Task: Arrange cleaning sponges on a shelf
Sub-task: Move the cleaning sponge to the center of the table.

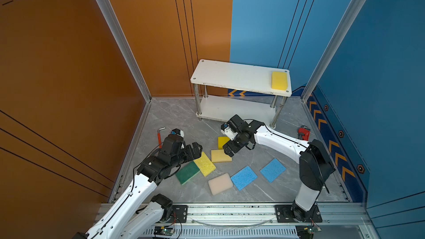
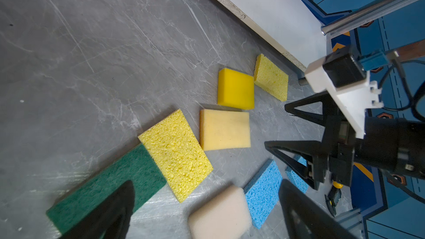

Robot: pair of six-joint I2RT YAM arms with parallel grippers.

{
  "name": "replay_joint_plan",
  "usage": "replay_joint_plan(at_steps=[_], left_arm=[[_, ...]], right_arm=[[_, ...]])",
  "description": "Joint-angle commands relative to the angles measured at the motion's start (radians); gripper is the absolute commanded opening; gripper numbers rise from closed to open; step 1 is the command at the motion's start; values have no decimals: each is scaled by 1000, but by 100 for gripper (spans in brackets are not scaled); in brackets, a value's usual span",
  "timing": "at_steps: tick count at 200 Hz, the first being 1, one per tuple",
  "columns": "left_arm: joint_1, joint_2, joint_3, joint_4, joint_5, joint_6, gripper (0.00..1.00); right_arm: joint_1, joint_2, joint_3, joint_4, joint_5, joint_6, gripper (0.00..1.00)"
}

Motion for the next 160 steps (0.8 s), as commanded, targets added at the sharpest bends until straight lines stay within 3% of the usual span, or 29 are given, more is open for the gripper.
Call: replay_joint_plan(at_steps=[1, 43, 160], left_arm=[[16, -16, -10, -57, -28, -17, 98], [50, 3, 3, -71, 9, 17, 98], [183, -33, -6, -135, 95, 74, 98]], right_arm=[[-3, 51, 56, 10, 58, -96, 100], [-5, 155, 136, 12, 111, -199, 100], [-38, 388, 349, -49, 105, -249, 100]])
